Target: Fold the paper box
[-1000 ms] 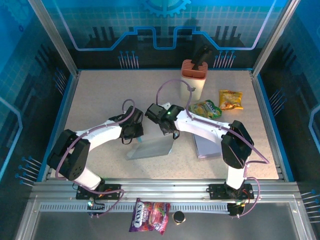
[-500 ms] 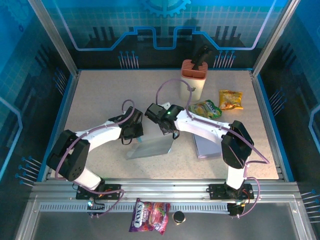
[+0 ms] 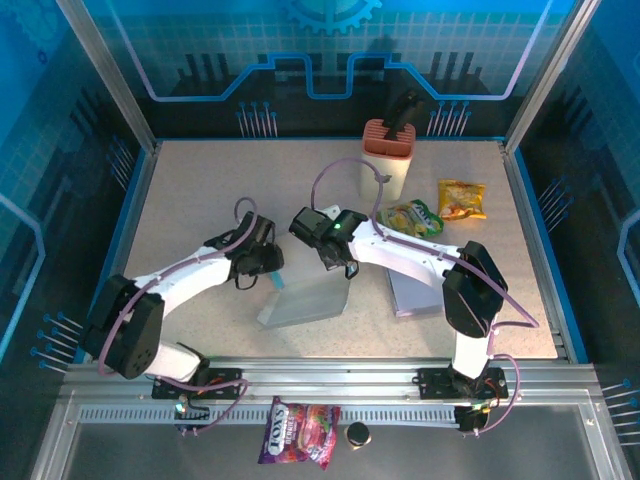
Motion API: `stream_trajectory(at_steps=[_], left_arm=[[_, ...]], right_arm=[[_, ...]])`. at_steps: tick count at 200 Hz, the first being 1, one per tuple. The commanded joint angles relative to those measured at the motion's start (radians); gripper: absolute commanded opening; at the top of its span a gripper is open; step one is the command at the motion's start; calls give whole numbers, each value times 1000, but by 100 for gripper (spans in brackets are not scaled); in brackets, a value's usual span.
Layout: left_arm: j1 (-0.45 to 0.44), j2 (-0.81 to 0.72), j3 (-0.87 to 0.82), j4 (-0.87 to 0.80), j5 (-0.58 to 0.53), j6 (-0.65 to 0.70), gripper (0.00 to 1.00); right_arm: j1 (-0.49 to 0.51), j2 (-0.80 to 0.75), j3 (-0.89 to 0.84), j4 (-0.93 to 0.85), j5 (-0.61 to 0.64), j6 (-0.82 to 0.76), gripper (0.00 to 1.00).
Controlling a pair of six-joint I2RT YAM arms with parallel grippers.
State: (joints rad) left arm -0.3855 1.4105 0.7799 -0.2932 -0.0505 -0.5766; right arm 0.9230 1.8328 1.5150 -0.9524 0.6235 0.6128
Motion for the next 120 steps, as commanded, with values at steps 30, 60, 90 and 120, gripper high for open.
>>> stream_trajectory(at_steps=[30,60,90,120], left_arm=[[28,-10,-43,50,122,34,36],[28,-22,-78,59,130,23,32],[28,-17,-96,74,126,27,26],[28,15,-88,72,108,30,20]], right_arm=[[20,20,33,-29,3,-4,0],[22,27,39,-32,2,-4,0],[21,28,39,-29,-1,-2,0],[22,28,43,-29,0,-5,0]])
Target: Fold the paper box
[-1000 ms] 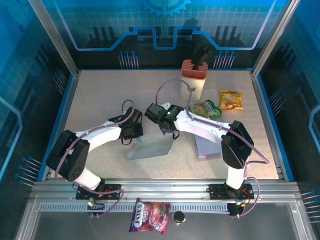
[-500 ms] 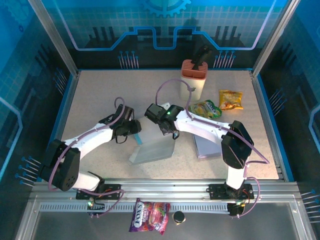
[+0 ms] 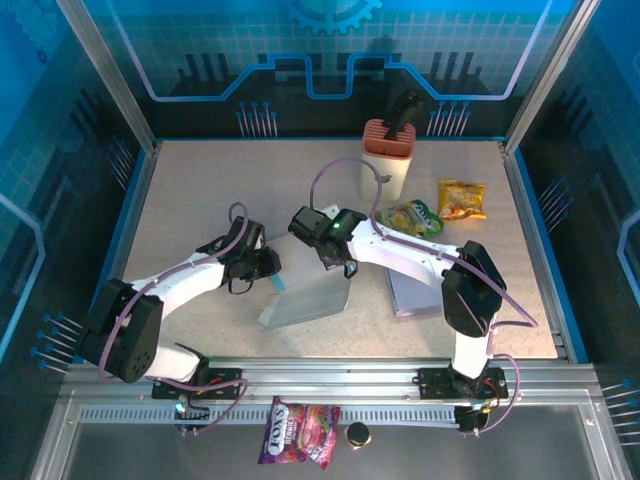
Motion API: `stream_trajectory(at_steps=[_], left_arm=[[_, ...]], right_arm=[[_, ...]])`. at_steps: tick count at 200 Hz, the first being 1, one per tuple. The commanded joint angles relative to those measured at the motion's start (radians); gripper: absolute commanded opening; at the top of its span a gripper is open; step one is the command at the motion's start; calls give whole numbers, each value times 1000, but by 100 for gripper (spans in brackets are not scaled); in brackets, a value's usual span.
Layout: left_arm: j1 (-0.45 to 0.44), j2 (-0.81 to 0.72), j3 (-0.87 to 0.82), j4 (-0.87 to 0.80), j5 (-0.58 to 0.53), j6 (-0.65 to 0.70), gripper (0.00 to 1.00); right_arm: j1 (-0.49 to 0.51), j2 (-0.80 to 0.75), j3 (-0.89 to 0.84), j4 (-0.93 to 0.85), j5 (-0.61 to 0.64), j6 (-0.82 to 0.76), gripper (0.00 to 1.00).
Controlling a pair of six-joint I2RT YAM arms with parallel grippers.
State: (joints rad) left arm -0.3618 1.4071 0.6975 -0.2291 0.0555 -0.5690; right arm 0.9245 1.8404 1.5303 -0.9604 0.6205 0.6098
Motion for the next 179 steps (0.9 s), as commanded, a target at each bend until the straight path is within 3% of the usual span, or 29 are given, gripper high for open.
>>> stream_trajectory(at_steps=[1,17,32,111,179], left_arm=[[4,20,-6,8,2,23,19],[4,31,-3,2,-14,21,5],[3,39,0,-12,-30,20,0],[-47,83,45,-200,-194,-22,0],[-64,134,101,-187,-168,-65,1]], right_arm=[[20,20,29,-21,4,-2,0],[20,19,30,-23,4,-2,0],[20,20,30,-23,5,-1,0],[21,35,48,-26,5,5,0],[23,36,51,-24,-3,5,0]])
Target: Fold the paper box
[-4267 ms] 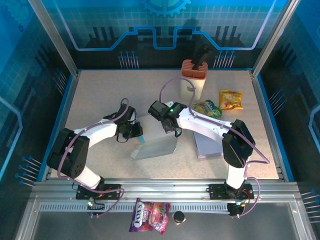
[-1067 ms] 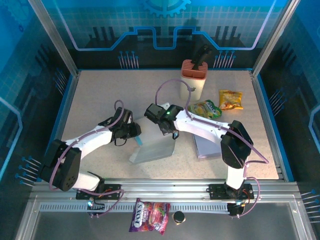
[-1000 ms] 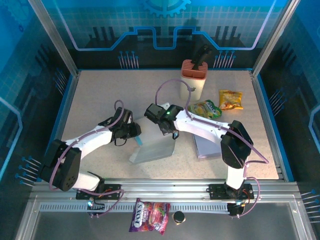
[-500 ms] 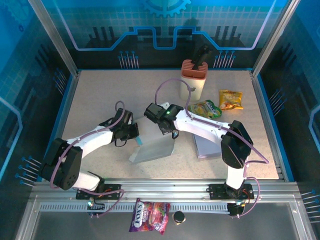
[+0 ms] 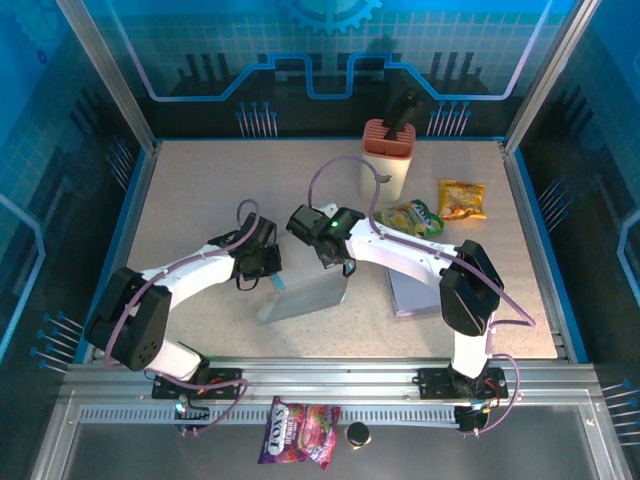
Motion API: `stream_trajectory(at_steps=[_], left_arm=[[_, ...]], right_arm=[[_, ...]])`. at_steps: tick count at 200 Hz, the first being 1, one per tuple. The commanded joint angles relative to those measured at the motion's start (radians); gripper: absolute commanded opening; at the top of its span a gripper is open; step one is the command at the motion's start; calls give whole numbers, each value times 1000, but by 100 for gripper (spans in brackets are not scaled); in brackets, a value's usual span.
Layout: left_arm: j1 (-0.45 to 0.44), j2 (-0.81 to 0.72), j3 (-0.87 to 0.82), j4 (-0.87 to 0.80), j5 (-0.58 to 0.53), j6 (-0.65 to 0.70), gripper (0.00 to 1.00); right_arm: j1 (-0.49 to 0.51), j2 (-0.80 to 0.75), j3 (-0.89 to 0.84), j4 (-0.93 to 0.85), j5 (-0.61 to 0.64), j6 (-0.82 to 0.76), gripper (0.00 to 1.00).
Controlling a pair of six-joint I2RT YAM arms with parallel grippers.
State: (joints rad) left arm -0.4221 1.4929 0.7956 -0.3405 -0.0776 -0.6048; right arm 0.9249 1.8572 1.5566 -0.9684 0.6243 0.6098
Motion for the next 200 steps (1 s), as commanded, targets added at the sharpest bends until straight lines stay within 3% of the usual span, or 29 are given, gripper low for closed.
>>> stream_trajectory(at_steps=[1,33,65,126,169,200], left_arm=[[-4,49,2,-74,-33,-30,1],[-4,3,-7,-27,-2,-55,23],[0,-43,-37,29,37,-62,26],[7,-15,-88,103,84,-91,22],[7,-14,-89,93,72,-98,0],[5,-14,-78,53,53,-104,0]], right_arm=[[22,19,26,-16,-7,5,0],[19,16,19,-16,-6,10,0],[17,15,15,-15,-9,13,0],[14,13,11,-15,-15,18,0],[13,8,5,-15,-15,21,0],[13,9,5,-15,-16,19,0]])
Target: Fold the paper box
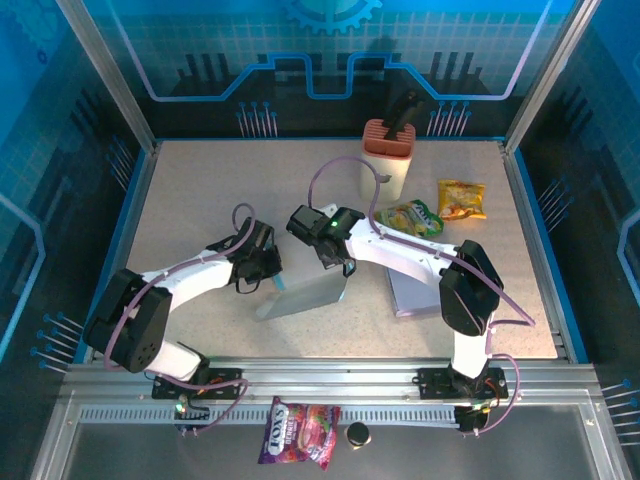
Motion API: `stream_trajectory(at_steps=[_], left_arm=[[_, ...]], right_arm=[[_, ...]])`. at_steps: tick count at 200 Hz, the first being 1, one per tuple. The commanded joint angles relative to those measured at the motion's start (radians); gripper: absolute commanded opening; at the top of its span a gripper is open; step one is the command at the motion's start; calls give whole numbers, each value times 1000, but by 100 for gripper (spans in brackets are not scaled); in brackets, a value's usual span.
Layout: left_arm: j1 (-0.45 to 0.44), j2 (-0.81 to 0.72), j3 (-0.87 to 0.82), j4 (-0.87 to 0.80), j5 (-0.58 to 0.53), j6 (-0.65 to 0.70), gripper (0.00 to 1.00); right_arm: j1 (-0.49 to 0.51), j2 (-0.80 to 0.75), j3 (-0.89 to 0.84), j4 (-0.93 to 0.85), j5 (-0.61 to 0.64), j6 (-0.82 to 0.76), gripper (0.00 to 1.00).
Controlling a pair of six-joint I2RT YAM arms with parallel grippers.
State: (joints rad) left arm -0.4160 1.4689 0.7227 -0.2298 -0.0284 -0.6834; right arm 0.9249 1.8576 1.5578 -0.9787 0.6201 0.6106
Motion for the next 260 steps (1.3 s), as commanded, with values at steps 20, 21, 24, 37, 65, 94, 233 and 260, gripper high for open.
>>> stream_trajectory(at_steps=[20,21,24,37,65,94,233,260], left_arm=[[0,12,6,-82,1,-21,0],[-1,13,8,-84,1,-22,0],[0,13,11,-86,2,-20,0],[-1,16,23,-107,2,-13,0],[-1,-10,52,-161,-17,-10,14],[0,-109,98,-210,-20,17,44],[144,-357,373,-446,59,63,57],[164,-384,402,-503,69,76,55]], right_arm=[[14,10,2,-5,-14,23,0],[13,10,2,-5,-14,23,0],[15,11,1,-6,-15,24,0],[14,12,-2,-5,-16,27,0],[10,11,-8,-5,-23,37,0],[4,7,-24,-4,-35,54,0],[-149,35,-84,-176,-224,481,0],[-216,54,-103,-231,-328,656,0]])
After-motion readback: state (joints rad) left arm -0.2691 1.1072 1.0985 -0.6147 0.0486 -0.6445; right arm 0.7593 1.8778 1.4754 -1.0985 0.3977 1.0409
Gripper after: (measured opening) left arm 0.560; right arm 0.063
